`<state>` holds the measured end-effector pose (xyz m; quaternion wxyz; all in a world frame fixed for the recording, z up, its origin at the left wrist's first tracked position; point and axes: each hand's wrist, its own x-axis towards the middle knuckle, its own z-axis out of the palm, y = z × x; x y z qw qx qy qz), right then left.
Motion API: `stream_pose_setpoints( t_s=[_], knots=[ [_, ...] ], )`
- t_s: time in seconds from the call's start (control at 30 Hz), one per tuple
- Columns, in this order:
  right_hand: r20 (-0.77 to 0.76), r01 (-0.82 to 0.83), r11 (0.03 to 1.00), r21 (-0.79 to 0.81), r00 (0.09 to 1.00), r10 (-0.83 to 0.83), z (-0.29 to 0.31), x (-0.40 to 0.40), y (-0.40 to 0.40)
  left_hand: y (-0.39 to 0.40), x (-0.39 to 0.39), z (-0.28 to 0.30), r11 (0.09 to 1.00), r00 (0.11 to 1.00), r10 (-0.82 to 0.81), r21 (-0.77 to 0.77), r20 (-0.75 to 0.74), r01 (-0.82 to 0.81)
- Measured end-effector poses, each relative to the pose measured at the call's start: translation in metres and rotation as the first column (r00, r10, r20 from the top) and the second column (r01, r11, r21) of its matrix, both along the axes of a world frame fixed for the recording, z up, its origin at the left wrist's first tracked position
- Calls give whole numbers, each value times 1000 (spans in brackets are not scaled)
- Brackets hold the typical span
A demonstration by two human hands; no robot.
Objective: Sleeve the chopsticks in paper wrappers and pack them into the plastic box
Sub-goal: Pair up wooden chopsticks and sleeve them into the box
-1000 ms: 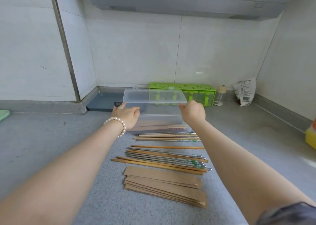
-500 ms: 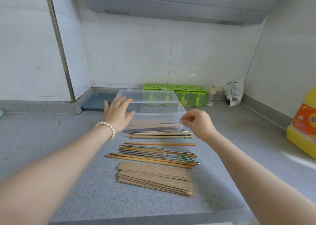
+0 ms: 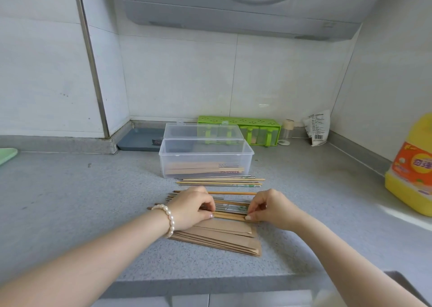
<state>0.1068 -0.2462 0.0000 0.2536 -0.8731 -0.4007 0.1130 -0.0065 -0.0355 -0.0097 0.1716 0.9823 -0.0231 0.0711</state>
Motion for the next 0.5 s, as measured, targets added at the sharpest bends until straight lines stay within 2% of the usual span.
stream_pose_setpoints(
  t_s=[0.17,0.33,0.5],
  knots=[
    [6,-4,1000,10,1000,4,-3,1,-2,-3,-1,3,998,1000,-6,57,-10,7],
    [15,154,977,144,987,-158,2,18,1,-4,2,12,989,996,-53,133,-71,62],
    [20,133,990,51,991,-135,6,30,7,-7,7,23,958,986,-88,261,-139,122]
  ],
)
